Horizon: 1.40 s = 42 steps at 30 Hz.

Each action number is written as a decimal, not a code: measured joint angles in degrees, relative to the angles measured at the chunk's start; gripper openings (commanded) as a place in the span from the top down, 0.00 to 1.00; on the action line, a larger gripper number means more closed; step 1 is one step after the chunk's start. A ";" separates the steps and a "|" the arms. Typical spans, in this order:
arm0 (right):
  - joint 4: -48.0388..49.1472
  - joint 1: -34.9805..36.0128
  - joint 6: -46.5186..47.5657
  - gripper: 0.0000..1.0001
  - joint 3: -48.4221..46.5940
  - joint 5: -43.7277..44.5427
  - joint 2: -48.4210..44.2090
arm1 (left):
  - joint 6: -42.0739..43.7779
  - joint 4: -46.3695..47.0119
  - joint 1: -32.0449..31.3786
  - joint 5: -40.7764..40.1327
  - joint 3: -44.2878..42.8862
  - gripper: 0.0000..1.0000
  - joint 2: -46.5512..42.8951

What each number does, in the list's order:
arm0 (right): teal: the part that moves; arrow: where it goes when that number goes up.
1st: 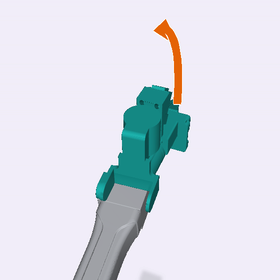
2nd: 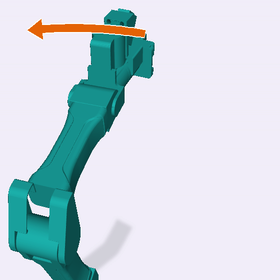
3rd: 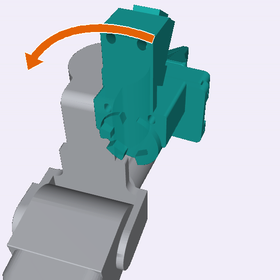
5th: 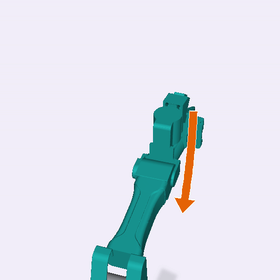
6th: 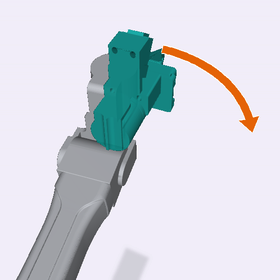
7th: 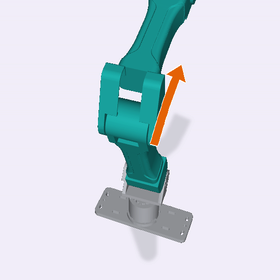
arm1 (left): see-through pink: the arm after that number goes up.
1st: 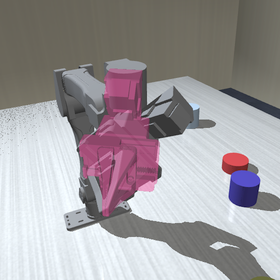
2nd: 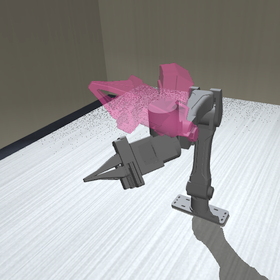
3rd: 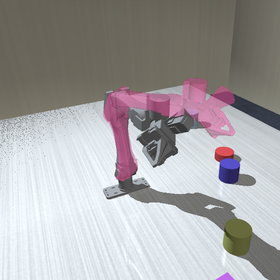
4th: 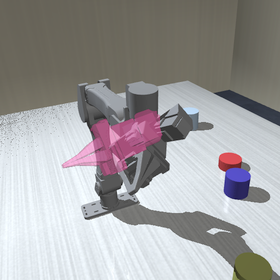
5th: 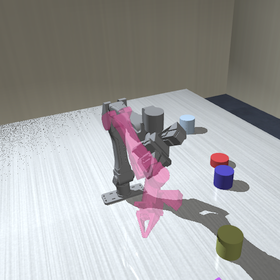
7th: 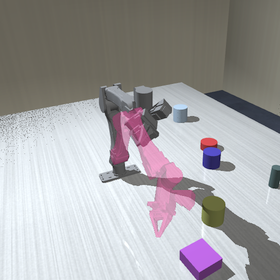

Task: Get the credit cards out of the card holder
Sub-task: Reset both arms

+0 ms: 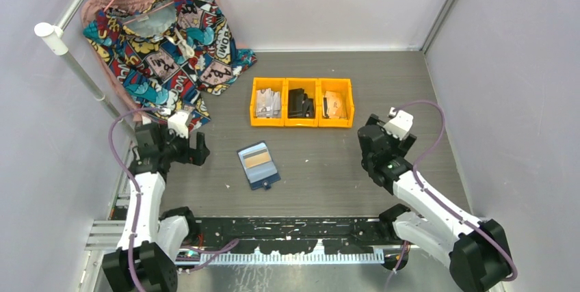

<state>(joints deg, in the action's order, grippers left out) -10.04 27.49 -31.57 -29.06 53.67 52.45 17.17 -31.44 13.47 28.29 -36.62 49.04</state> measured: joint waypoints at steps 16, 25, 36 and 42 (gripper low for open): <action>24.39 -14.62 8.63 0.01 16.57 3.28 -2.78 | -12.83 46.69 1.31 -2.16 26.25 0.00 4.07; 39.63 -16.59 13.70 0.00 16.63 1.51 13.84 | -18.45 58.99 1.31 -2.78 23.93 0.00 15.39; 58.86 -21.99 16.39 0.00 15.08 -5.75 28.59 | -26.23 81.22 0.63 -5.97 20.92 0.00 34.62; 58.01 -23.67 18.03 0.00 10.49 -13.88 32.87 | -23.76 89.26 -7.65 -10.86 21.29 0.00 40.50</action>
<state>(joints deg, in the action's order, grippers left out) 47.97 3.81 -13.54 -18.57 39.79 85.32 -6.59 57.82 5.82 17.43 -15.33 89.54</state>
